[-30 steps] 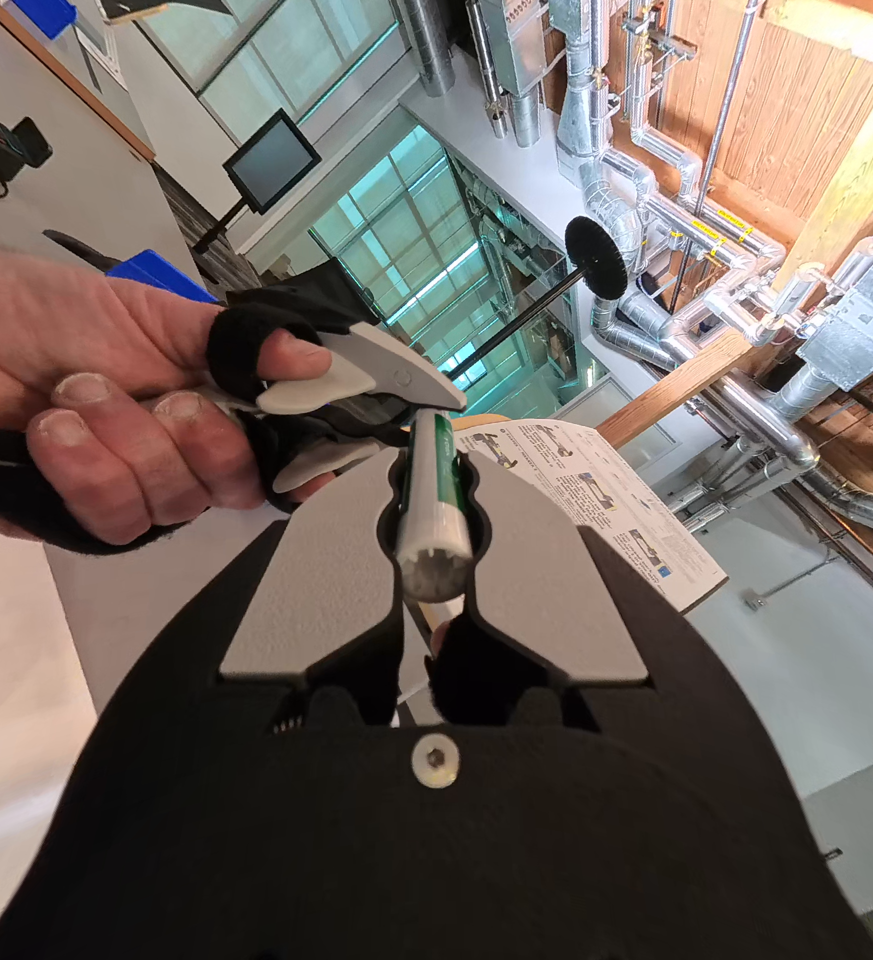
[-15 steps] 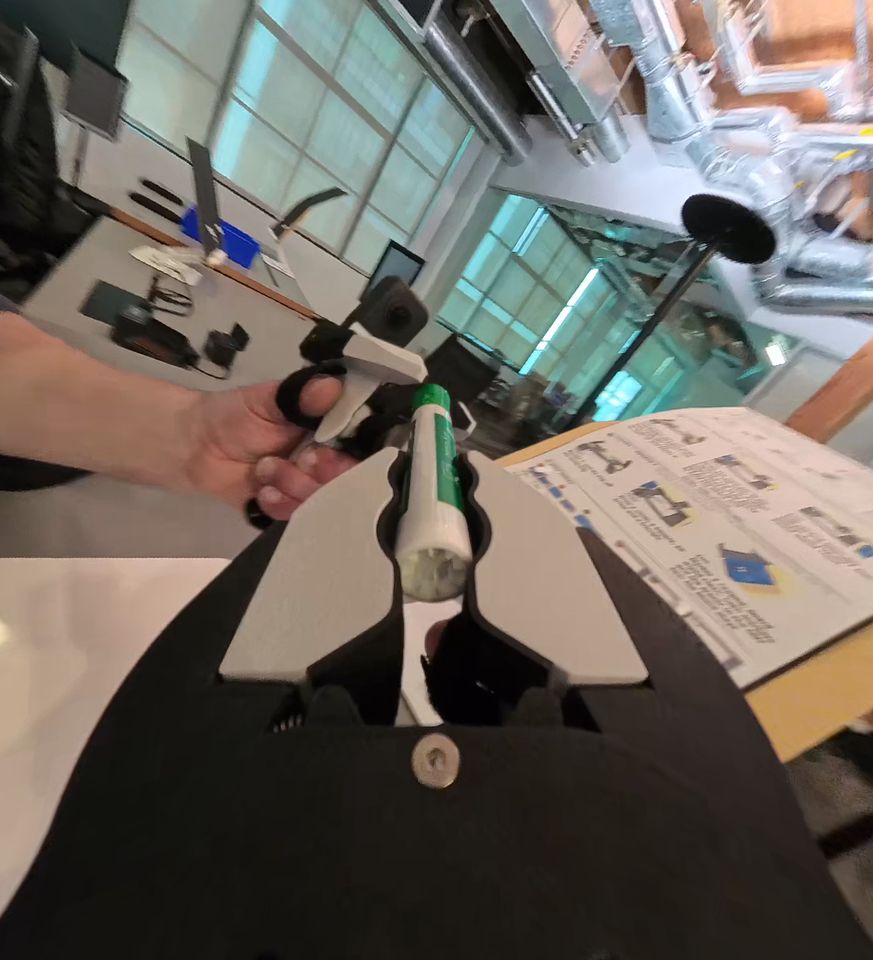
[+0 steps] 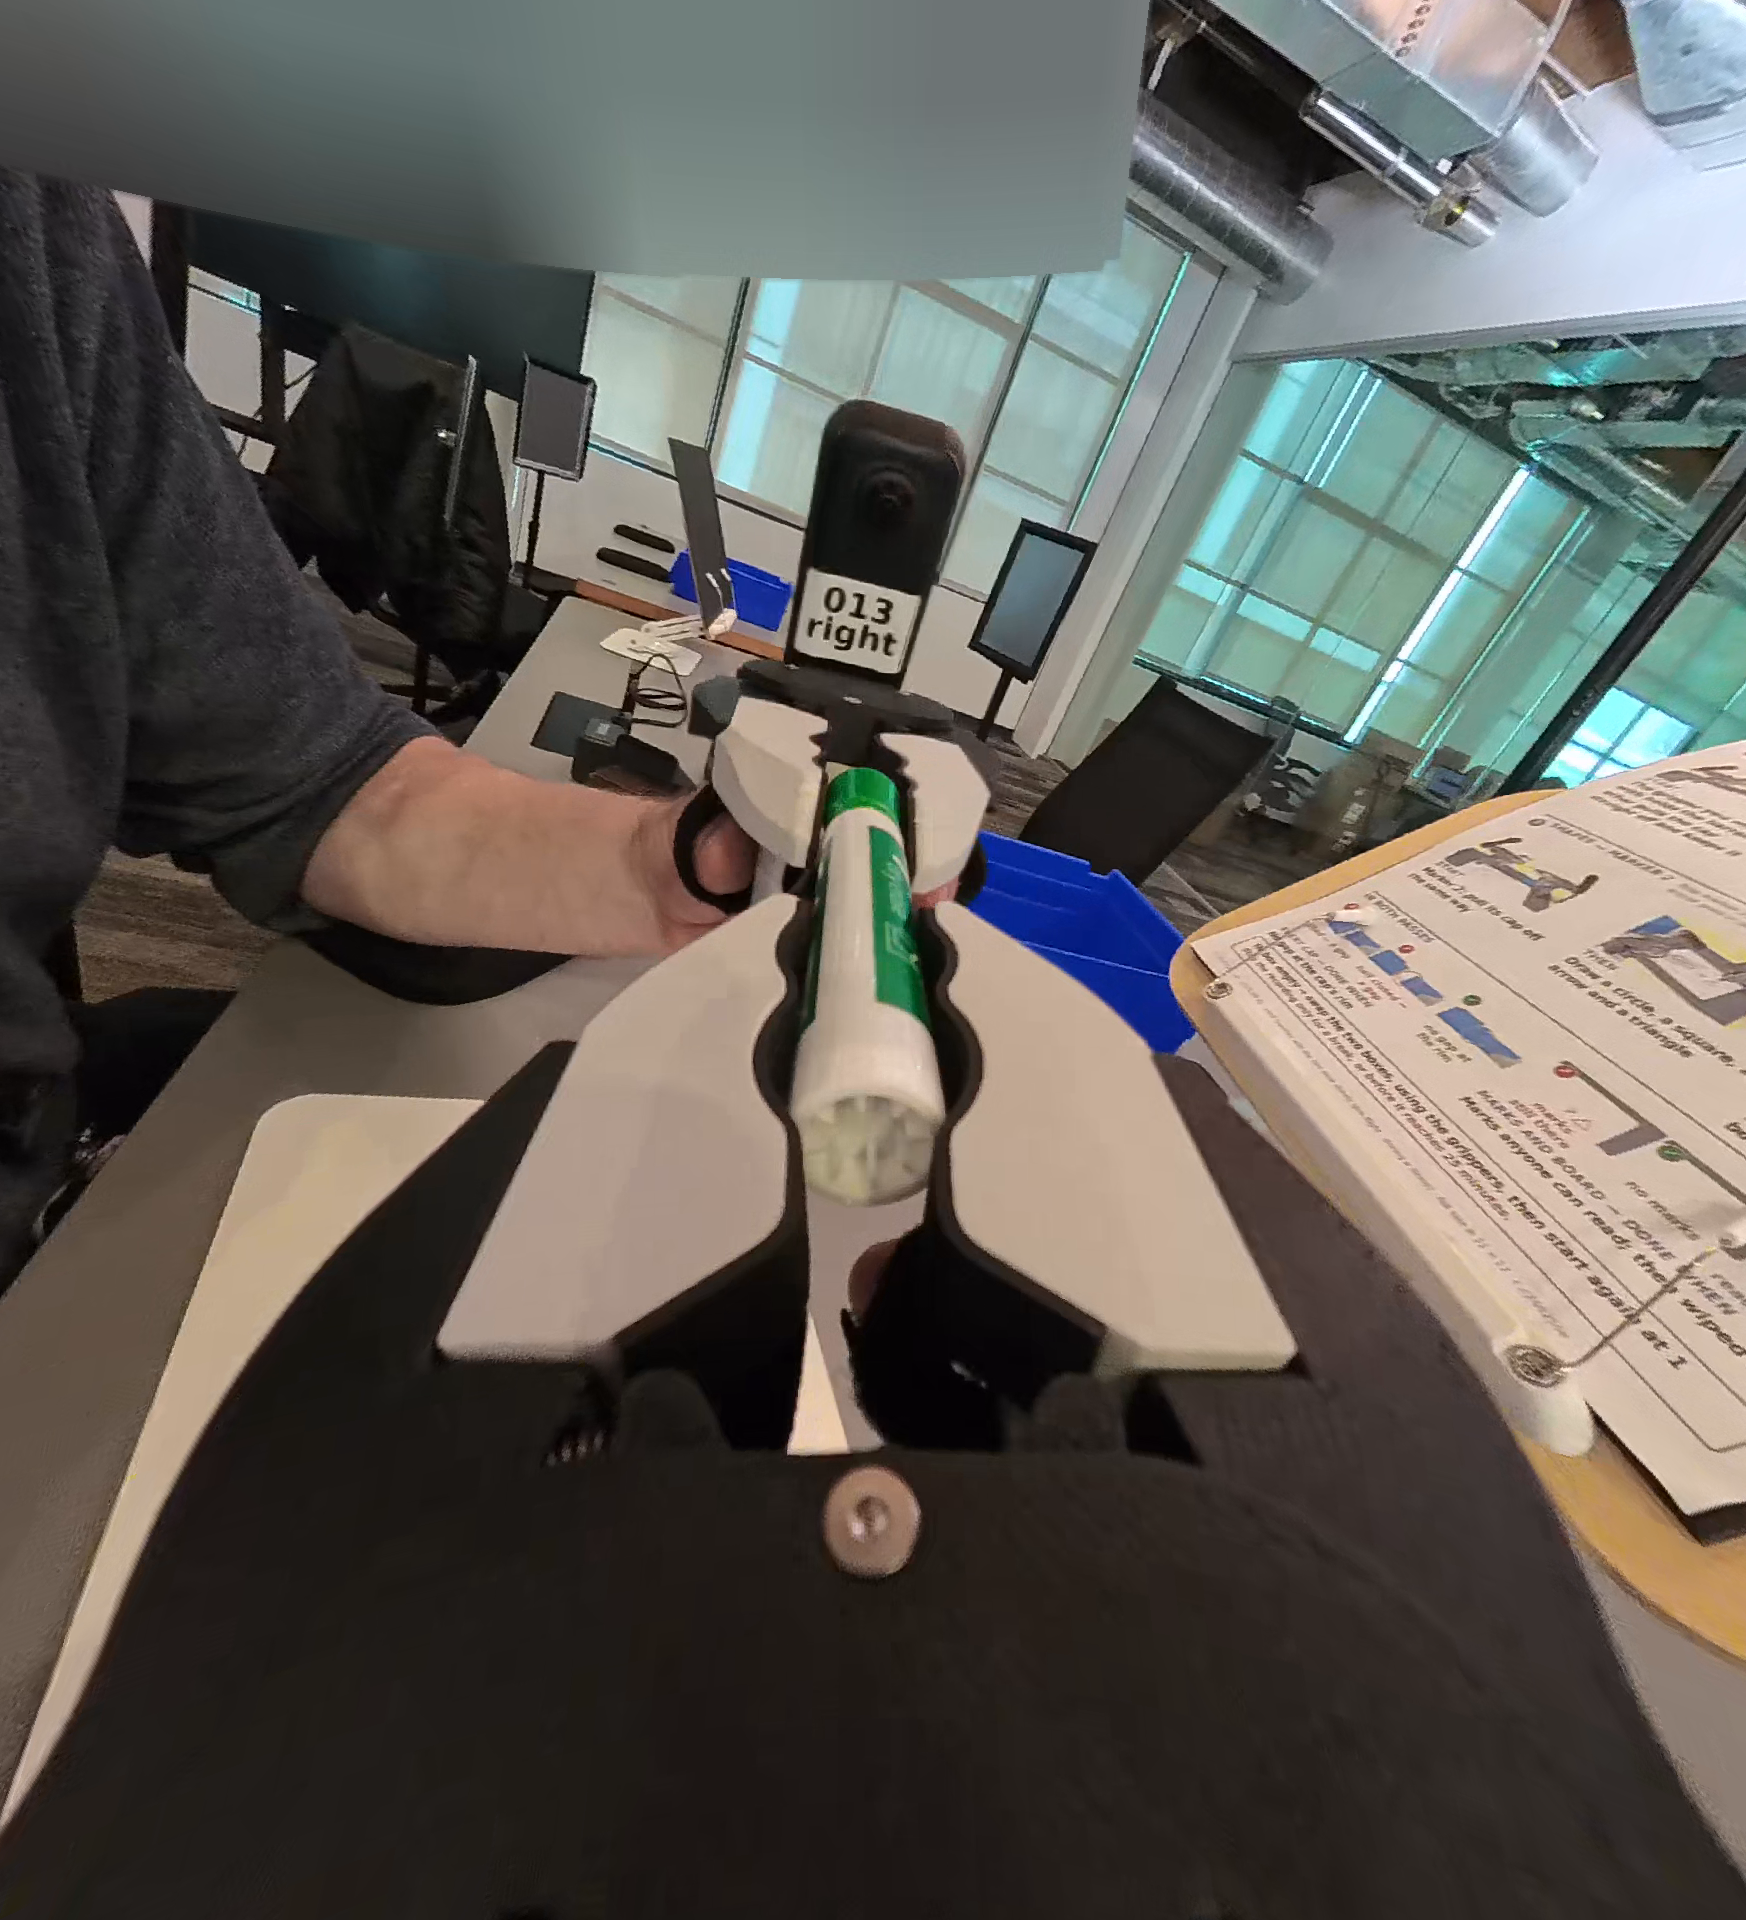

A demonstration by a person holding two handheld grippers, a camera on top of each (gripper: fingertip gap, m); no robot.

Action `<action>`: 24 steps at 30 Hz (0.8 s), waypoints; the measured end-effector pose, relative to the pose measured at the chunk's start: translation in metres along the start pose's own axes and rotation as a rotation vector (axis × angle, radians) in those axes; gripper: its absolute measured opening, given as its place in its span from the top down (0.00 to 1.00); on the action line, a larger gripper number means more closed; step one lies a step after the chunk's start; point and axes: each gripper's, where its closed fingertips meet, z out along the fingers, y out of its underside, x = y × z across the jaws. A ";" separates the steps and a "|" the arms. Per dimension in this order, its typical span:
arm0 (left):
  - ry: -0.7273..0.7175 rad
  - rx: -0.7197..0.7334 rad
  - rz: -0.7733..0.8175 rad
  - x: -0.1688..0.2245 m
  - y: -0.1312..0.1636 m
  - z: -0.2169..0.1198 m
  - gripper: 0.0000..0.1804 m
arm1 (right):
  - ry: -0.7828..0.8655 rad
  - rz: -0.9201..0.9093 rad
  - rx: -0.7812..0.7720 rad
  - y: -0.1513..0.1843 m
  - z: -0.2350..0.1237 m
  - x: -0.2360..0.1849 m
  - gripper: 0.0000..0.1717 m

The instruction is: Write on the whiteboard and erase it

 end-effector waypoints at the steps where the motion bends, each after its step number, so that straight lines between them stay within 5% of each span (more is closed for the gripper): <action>1: 0.003 0.000 0.002 0.001 0.000 0.001 0.89 | -0.009 0.010 0.003 0.000 -0.001 -0.001 0.88; 24: -0.011 0.001 0.051 0.004 0.000 0.002 0.89 | -0.029 0.071 0.002 0.005 -0.003 -0.005 0.88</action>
